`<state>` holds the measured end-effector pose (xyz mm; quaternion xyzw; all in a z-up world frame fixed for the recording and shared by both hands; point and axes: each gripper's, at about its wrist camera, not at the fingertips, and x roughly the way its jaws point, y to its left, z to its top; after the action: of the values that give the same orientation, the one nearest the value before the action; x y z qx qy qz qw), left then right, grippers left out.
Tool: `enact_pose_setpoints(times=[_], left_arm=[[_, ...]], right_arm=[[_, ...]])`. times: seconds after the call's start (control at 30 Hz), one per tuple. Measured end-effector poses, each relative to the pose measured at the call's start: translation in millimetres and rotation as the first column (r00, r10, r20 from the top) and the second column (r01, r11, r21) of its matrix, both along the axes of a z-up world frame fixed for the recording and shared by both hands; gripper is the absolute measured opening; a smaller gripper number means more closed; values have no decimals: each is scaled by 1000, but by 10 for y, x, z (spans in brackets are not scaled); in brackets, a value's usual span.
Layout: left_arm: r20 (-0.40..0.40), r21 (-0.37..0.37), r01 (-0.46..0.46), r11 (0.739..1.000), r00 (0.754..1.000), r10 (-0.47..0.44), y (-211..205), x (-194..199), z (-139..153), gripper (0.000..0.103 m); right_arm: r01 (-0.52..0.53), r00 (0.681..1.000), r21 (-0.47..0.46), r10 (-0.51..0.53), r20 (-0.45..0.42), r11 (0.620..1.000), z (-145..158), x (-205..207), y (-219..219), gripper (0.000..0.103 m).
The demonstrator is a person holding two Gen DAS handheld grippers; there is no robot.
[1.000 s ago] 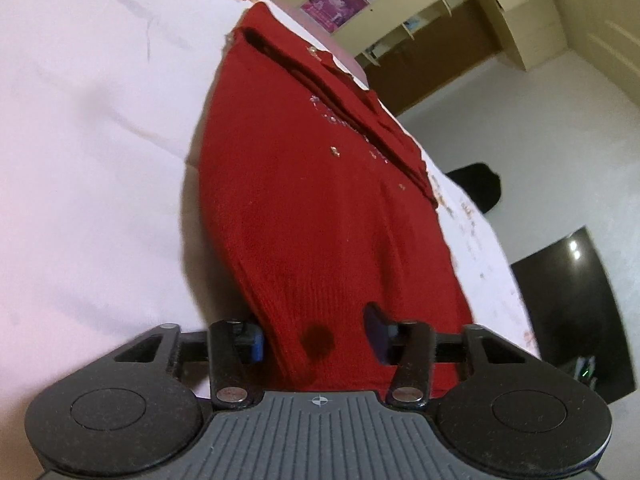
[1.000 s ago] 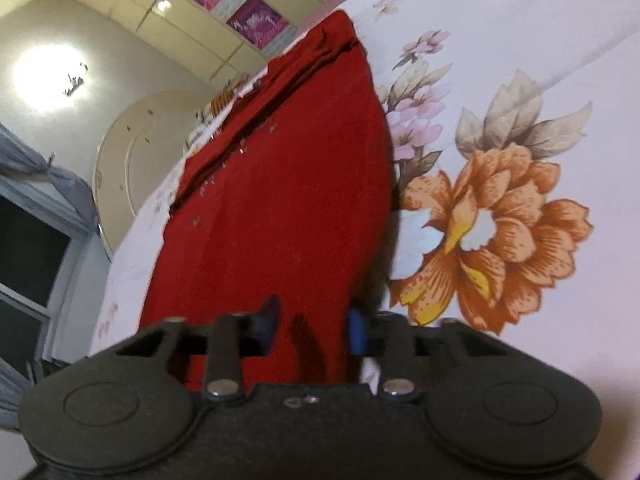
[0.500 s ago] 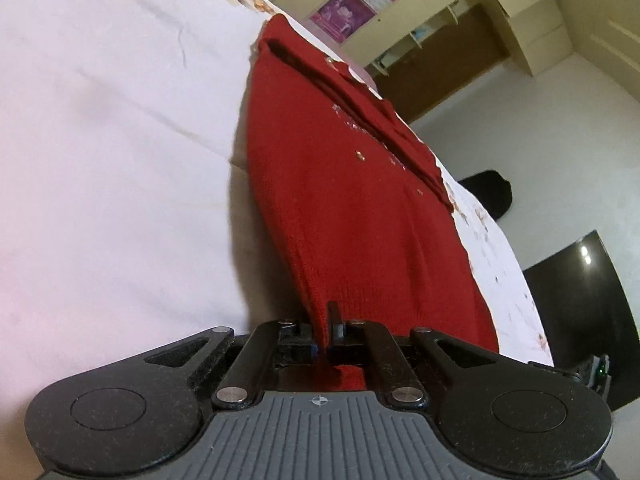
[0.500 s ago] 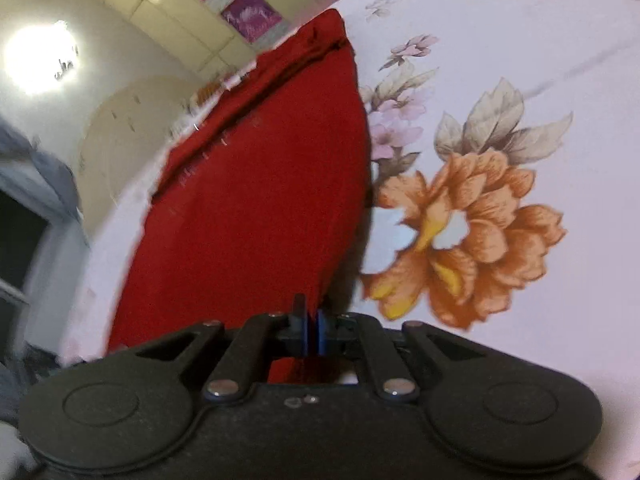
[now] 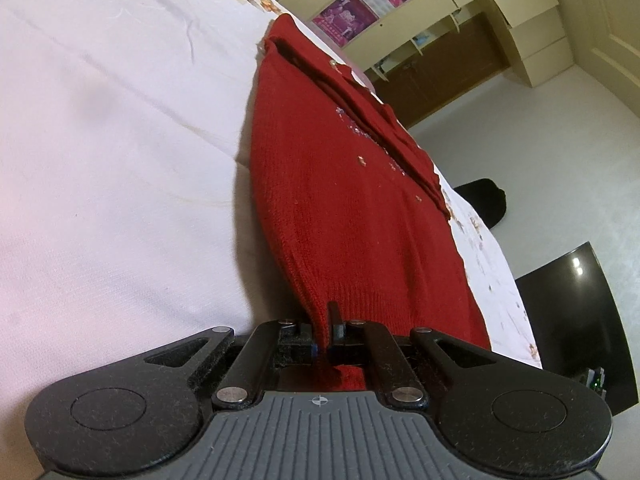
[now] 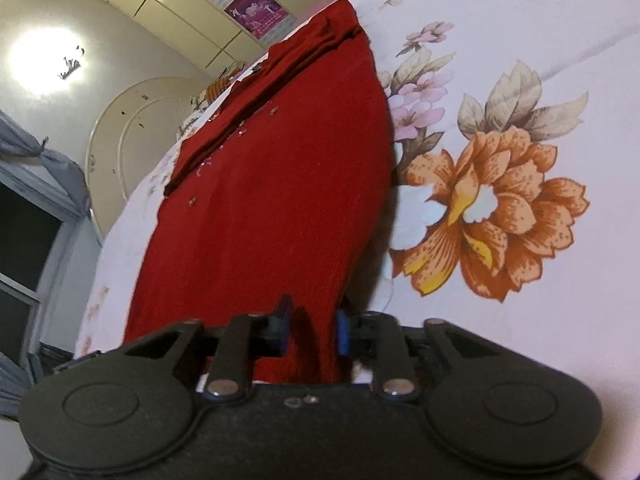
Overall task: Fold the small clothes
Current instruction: 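Lift the hem with both grippers and carry it toward the collar, then lay the hem onto the collar and open both grippers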
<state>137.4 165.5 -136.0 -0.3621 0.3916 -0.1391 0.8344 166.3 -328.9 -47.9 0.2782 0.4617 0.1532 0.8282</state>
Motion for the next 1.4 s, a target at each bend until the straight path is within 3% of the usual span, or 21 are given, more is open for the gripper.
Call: enact_pose_setpoints(times=[0.3, 0.43, 0.67, 0.8, 1.07, 1.27, 1.4], left_arm=[[130, -38, -39, 998, 991, 44, 88, 62, 441, 4], [174, -44, -61, 997, 982, 67, 183, 413, 755, 4], [272, 18, -50, 999, 961, 44, 181, 1127, 1376, 4], [266, 61, -42, 997, 964, 24, 181, 1618, 1496, 4], [214, 162, -32, 986, 977, -3, 156, 2694, 1450, 4], [106, 189, -25, 982, 994, 5, 204, 3362, 1064, 4], [59, 202, -13, 979, 998, 1, 140, 3623, 832, 4]], right_arm=[[13, 978, -41, -4, 210, 999, 478, 27, 30, 5], [14, 966, -59, 2, 259, 998, 732, 335, 45, 5], [44, 945, -26, -33, 325, 999, 1176, 982, 44, 5], [57, 938, -17, -48, 342, 998, 1309, 1408, 39, 5], [51, 961, -4, -48, 271, 999, 1015, 2370, 15, 5], [56, 980, 64, -67, 185, 996, 590, 2984, -50, 5], [29, 990, 45, -35, 136, 999, 329, 3287, -30, 5]])
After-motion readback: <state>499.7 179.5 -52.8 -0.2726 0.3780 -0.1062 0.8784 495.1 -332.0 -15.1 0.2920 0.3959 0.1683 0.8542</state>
